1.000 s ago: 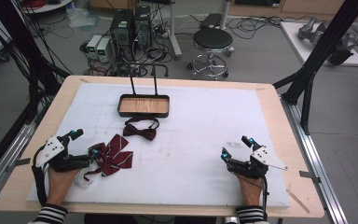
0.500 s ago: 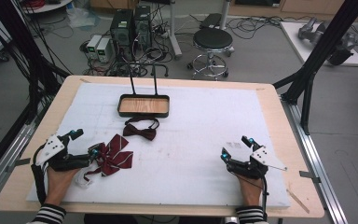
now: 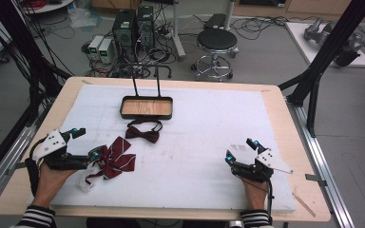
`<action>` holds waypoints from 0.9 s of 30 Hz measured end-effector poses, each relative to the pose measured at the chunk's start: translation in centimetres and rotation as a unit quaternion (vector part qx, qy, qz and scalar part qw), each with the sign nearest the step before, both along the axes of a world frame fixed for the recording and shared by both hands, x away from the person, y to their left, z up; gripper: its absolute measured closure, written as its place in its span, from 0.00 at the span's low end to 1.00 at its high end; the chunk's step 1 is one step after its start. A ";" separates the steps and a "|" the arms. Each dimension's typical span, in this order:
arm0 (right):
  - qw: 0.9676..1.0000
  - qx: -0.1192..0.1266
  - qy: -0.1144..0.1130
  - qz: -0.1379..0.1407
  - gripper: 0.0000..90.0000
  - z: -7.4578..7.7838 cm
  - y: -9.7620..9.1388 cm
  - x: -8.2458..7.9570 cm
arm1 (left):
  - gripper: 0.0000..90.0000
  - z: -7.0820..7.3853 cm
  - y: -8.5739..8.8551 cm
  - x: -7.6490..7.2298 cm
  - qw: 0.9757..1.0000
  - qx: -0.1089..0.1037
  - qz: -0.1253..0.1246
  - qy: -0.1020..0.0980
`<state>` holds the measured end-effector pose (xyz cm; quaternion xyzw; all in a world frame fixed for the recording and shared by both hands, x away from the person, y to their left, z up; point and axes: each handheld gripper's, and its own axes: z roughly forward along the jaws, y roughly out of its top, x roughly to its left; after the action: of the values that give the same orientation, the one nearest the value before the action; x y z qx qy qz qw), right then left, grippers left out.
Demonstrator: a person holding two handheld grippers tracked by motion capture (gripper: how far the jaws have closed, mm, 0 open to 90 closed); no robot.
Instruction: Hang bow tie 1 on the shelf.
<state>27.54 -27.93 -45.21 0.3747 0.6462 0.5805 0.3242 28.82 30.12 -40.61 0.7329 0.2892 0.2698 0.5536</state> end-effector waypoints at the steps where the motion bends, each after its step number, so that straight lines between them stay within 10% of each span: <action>1: 1.000 -0.001 0.000 0.000 0.10 0.0 0.0 0.0 | 0.11 0.2 -0.1 0.0 1.000 0.005 -0.002 0.005; 12: 1.000 0.002 -0.001 -0.002 0.10 0.0 0.0 -0.1 | 0.11 1.6 -0.6 0.6 0.994 0.068 -0.046 0.072; 21: 1.000 0.004 0.000 -0.003 0.10 0.0 0.0 -0.1 | 0.11 2.0 -2.1 1.1 0.982 0.146 -0.038 0.112; 27: 1.000 0.001 -0.004 -0.004 0.10 0.0 0.0 -0.1 | 0.13 1.2 -3.4 1.4 0.968 0.198 -0.042 0.150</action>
<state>27.42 -27.92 -45.24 0.3752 0.6429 0.5812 0.3287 30.24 26.68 -39.38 0.8717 0.2786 0.1848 0.3582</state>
